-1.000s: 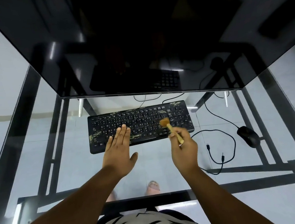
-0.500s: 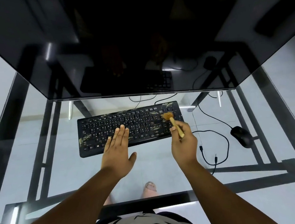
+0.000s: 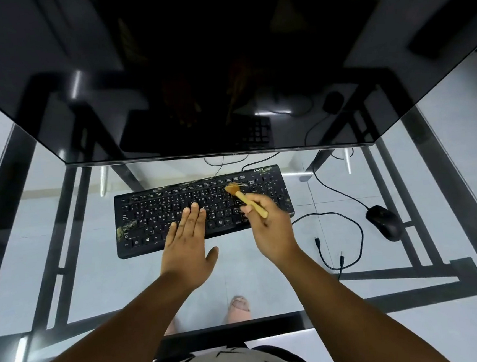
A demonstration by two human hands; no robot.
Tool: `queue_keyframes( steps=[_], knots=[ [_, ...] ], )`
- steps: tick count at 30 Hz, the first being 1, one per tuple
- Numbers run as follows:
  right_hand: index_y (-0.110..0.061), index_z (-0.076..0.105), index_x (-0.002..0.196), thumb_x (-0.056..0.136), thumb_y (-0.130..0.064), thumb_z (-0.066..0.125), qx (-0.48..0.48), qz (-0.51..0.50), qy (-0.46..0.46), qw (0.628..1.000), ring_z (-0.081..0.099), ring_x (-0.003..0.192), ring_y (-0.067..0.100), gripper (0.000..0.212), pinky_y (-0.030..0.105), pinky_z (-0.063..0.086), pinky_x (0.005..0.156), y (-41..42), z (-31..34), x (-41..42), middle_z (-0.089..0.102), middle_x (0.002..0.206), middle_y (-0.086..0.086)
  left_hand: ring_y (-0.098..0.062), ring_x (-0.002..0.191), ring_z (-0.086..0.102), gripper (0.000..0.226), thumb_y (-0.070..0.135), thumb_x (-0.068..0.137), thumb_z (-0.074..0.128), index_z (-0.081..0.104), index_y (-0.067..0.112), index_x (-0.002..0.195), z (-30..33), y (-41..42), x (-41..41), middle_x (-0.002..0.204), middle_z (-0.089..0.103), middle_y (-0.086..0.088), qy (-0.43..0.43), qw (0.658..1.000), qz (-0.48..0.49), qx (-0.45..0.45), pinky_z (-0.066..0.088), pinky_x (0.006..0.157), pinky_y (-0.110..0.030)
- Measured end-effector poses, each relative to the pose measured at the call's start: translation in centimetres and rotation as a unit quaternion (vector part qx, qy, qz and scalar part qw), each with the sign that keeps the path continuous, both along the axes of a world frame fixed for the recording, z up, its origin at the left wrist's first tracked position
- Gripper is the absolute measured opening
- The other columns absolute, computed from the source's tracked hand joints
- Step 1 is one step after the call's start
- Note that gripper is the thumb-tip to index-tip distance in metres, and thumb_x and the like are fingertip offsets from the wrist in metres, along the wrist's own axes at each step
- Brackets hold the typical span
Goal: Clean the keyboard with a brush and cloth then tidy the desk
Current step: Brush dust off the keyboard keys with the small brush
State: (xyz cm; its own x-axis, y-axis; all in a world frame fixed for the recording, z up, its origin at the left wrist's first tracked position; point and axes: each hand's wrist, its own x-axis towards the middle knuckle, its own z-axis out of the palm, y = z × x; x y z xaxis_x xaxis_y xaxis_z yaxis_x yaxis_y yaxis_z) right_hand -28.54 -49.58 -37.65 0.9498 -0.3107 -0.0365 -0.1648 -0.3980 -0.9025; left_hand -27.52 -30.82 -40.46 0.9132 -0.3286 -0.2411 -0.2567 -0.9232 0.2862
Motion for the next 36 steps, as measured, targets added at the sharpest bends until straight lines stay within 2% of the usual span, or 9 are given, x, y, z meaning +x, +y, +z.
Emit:
queue_keyframes(
  steps=[3, 8, 11, 15, 21, 25, 29, 34, 36],
  knots=[
    [-0.021, 0.062, 0.12, 0.096, -0.02, 0.055, 0.011, -0.113, -0.014, 0.993, 0.058, 0.065, 0.007, 0.025, 0.026, 0.05, 0.063, -0.3, -0.3, 0.7, 0.071, 0.088, -0.008, -0.013, 0.145, -0.021, 0.083, 0.048, 0.095, 0.041, -0.009, 0.019, 0.154, 0.0, -0.1, 0.0, 0.159, -0.023, 0.004, 0.0, 1.0, 0.001, -0.006, -0.01, 0.117, -0.034],
    [-0.021, 0.064, 0.119, 0.096, -0.019, 0.055, -0.012, -0.023, -0.001, 1.0, 0.06, 0.06, 0.008, 0.025, 0.025, 0.049, 0.056, 0.1, -0.1, 0.7, 0.071, 0.083, -0.006, -0.013, 0.145, -0.022, 0.085, 0.05, 0.094, 0.043, -0.009, 0.018, 0.154, -0.1, 0.1, 0.0, 0.158, -0.024, 0.004, 0.001, 1.0, -0.002, -0.005, -0.009, 0.118, -0.035],
    [-0.02, 0.062, 0.12, 0.097, -0.021, 0.053, -0.001, -0.144, 0.003, 0.99, 0.063, 0.069, 0.012, 0.024, 0.03, 0.053, 0.064, -0.6, -0.1, 0.2, 0.068, 0.083, -0.009, -0.013, 0.145, -0.022, 0.09, 0.056, 0.092, 0.044, -0.01, 0.018, 0.154, -0.1, 0.0, 0.0, 0.158, -0.025, 0.004, 0.001, 1.0, -0.002, 0.002, -0.01, 0.117, -0.035],
    [-0.033, 0.064, 0.105, 0.094, -0.017, 0.057, 0.056, -0.022, 0.003, 0.998, 0.066, 0.072, 0.025, 0.021, 0.034, 0.052, 0.065, -0.4, 0.4, -1.3, 0.073, 0.083, -0.009, -0.014, 0.146, -0.022, 0.096, 0.063, 0.089, 0.044, -0.011, 0.018, 0.154, 0.1, 0.2, 0.1, 0.157, -0.026, 0.003, 0.003, 1.0, -0.006, 0.014, -0.009, 0.117, -0.035],
    [-0.023, 0.066, 0.11, 0.095, -0.016, 0.058, 0.041, -0.131, -0.003, 0.991, 0.062, 0.067, 0.014, 0.018, 0.015, 0.045, 0.057, -1.5, 0.3, -3.5, 0.071, 0.084, -0.008, -0.014, 0.146, -0.022, 0.099, 0.064, 0.088, 0.045, -0.013, 0.017, 0.153, 0.3, 0.0, 0.3, 0.158, -0.027, 0.003, 0.007, 1.0, -0.004, 0.026, -0.008, 0.118, -0.036],
    [-0.034, 0.067, 0.105, 0.093, -0.019, 0.062, 0.055, 0.015, 0.041, 0.998, 0.064, 0.07, 0.026, 0.019, 0.027, 0.047, 0.057, -0.2, 0.7, -4.5, 0.072, 0.079, -0.005, -0.014, 0.146, -0.02, 0.099, 0.063, 0.088, 0.047, -0.01, 0.016, 0.154, 0.3, 0.1, 0.2, 0.158, -0.025, 0.002, 0.005, 1.0, 0.0, 0.016, -0.006, 0.119, -0.036],
    [-0.024, 0.066, 0.11, 0.095, -0.017, 0.058, 0.045, -0.138, 0.012, 0.989, 0.064, 0.073, 0.017, 0.019, 0.015, 0.046, 0.058, -0.9, 0.7, -4.9, 0.072, 0.085, -0.007, -0.015, 0.147, -0.018, 0.099, 0.063, 0.088, 0.047, -0.01, 0.015, 0.153, 0.2, 0.1, 0.0, 0.158, -0.024, 0.002, 0.004, 1.0, -0.001, 0.011, -0.005, 0.119, -0.035],
    [-0.036, 0.066, 0.103, 0.093, -0.02, 0.061, 0.064, 0.026, 0.053, 0.996, 0.058, 0.06, 0.02, 0.019, 0.028, 0.046, 0.056, -0.5, 0.8, -5.6, 0.072, 0.079, -0.005, -0.016, 0.147, -0.018, 0.099, 0.062, 0.088, 0.047, -0.012, 0.015, 0.153, 0.2, 0.0, 0.0, 0.158, -0.024, 0.001, 0.006, 1.0, 0.002, 0.013, -0.003, 0.12, -0.036],
    [-0.033, 0.066, 0.106, 0.094, -0.021, 0.06, 0.02, -0.036, 0.05, 0.998, 0.055, 0.054, 0.012, 0.018, 0.025, 0.044, 0.051, -0.6, 0.3, -5.7, 0.07, 0.074, -0.003, -0.016, 0.147, -0.019, 0.098, 0.06, 0.089, 0.048, -0.012, 0.015, 0.153, 0.2, -0.2, -0.1, 0.158, -0.025, 0.001, 0.007, 1.0, 0.003, 0.011, -0.004, 0.119, -0.035]
  ],
)
